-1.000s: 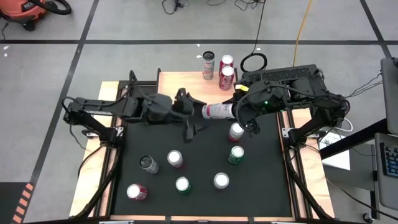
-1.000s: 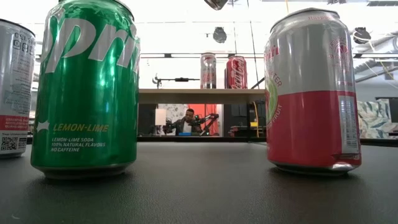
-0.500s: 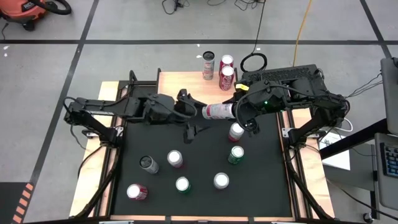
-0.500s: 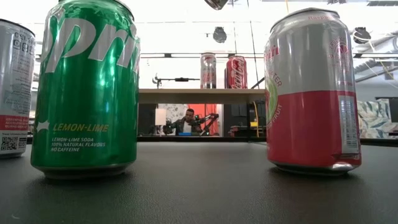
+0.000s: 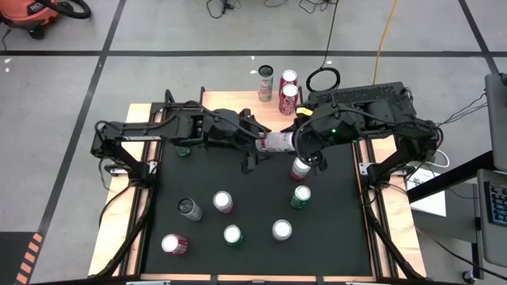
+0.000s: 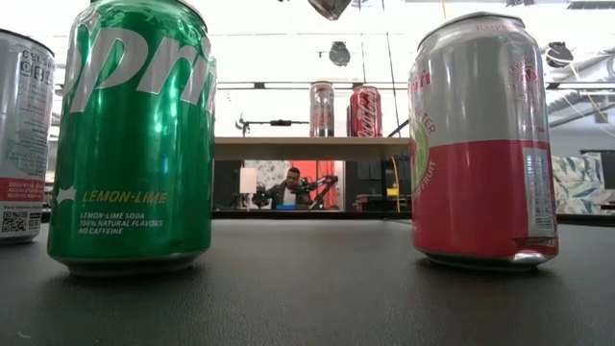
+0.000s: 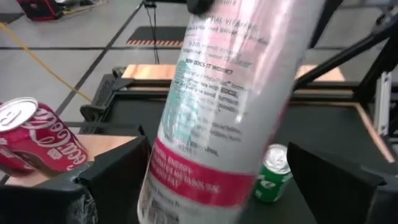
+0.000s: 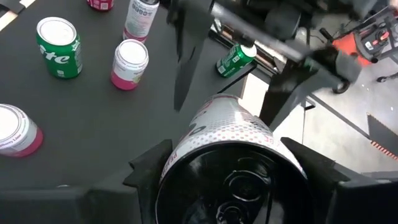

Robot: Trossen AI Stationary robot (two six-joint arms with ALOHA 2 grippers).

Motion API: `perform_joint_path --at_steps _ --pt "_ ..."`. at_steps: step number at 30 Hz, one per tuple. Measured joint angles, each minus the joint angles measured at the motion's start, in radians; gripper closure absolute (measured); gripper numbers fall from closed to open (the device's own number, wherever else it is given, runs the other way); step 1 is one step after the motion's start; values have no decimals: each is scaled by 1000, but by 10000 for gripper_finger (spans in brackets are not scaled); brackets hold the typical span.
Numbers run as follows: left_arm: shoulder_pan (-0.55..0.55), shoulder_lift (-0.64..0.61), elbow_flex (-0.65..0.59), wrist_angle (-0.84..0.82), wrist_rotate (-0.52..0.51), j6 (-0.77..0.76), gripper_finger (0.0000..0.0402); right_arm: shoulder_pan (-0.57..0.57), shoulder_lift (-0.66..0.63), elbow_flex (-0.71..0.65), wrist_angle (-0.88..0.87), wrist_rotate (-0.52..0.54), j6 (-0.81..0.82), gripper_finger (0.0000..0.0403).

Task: Place canned beverage on shelf
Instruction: Put the bottom white pink soda can aligned with the other white pink soda can on the shelf

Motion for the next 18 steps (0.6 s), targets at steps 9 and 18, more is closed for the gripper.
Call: perform_joint_path --at_steps 9,18 --pt "9 43 0 6 32 0 17 0 13 0 23 -18 -25 172" --pt "8 40 0 6 32 -10 89 0 14 0 27 -22 -25 172"
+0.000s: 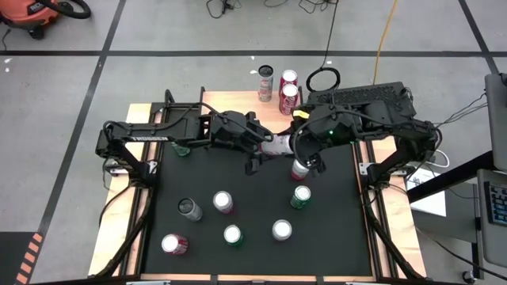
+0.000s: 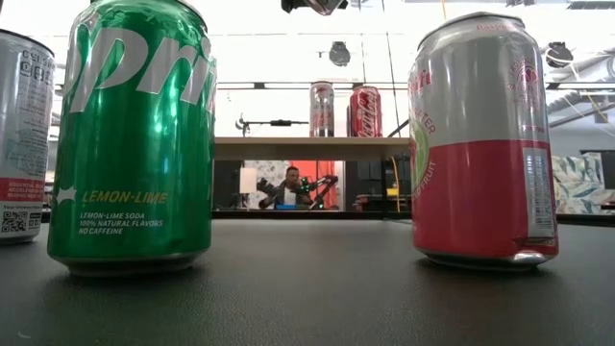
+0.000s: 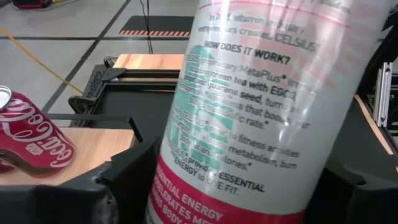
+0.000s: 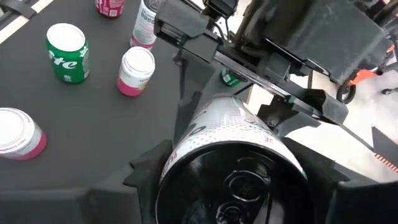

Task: Place canned beverage on shelf
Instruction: Put the bottom white pink soda can aligned with the other white pink soda can on the shelf

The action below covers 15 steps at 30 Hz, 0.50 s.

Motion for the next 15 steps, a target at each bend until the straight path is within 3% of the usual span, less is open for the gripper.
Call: perform_joint_path --at_steps 8,15 --pt "-1 0 0 -3 3 9 129 0 0 0 -3 -10 15 167" --pt "-4 2 19 -3 6 -42 126 0 -6 1 12 19 123 116"
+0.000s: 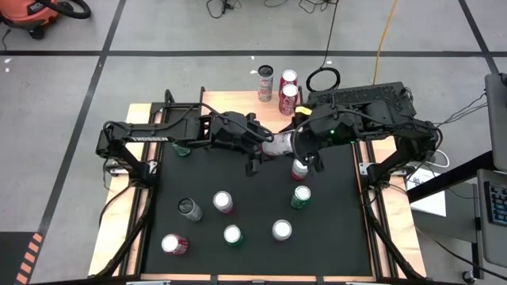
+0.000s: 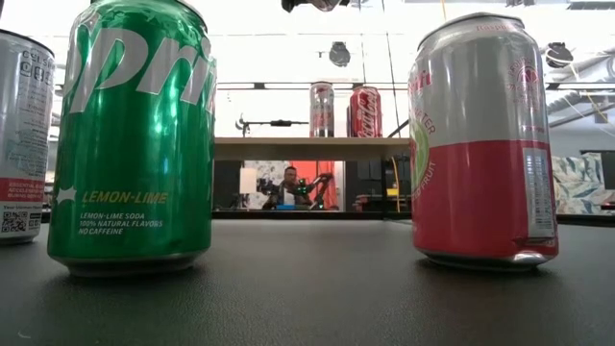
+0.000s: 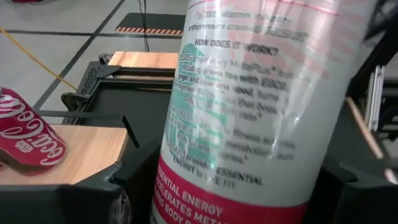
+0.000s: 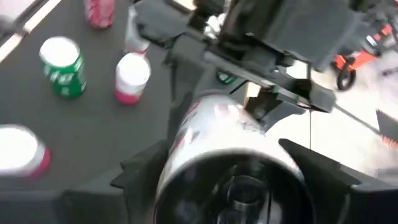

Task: Place canned beverage on shelf
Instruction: Put the bottom white pink soda can aligned with the other white pink soda can on the shelf

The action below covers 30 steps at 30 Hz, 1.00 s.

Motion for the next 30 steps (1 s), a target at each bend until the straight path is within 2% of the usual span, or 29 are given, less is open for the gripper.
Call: perform_joint_path --at_steps 6,9,15,19,24,27,30 --pt "-4 -2 64 23 0 -19 126 0 -69 1 18 -5 123 73" --pt "-4 -2 74 43 0 -18 126 0 -116 1 8 -7 242 60" --pt "-4 -2 98 140 -20 -60 126 0 -190 1 6 -7 548 58" --pt "-4 -2 98 227 -61 -64 126 0 -219 -43 47 6 650 65" --pt "-4 -2 98 304 -125 -63 126 0 -275 -178 244 91 672 69" --pt "-4 -2 98 339 -155 -64 126 -8 -317 -259 431 122 598 69" --pt "-4 -2 98 390 -178 -64 126 -22 -347 -299 520 120 555 69"
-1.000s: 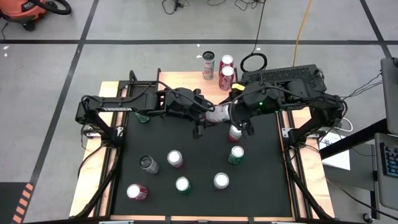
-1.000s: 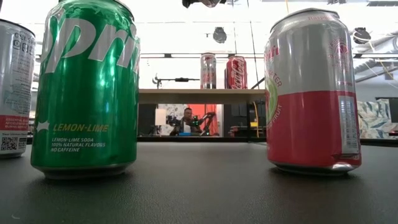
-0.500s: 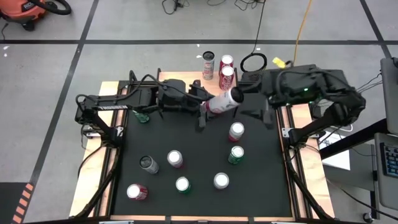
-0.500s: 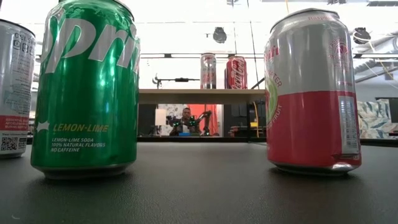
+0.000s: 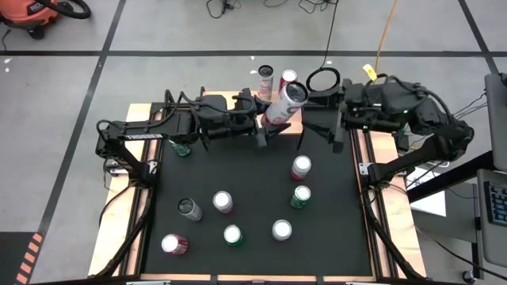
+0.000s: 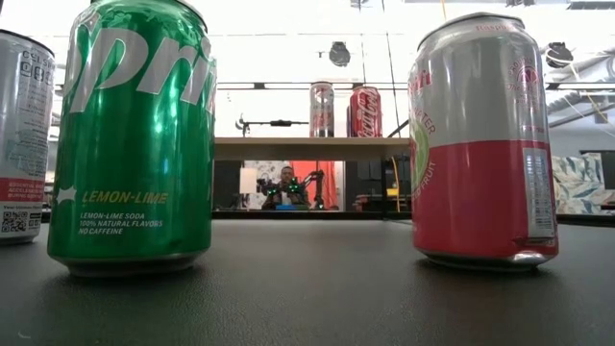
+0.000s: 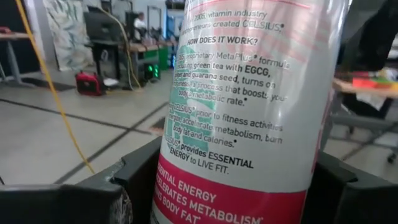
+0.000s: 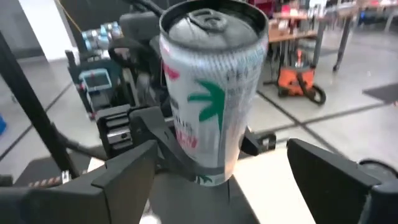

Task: Place canned beverage on shelf
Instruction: Put the bottom white pink soda can aligned with the other white pink soda can on the shelf

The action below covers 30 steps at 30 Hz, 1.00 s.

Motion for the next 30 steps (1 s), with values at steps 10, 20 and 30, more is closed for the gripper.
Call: perform_joint_path --at_steps 10,20,30 --pt "0 18 1 166 -20 0 126 -121 -23 -2 189 -265 5 69" --pt "-2 82 0 256 16 -53 126 -204 24 8 310 -371 117 69" --pt "-1 105 0 282 60 -53 126 -208 135 209 109 -423 44 69"
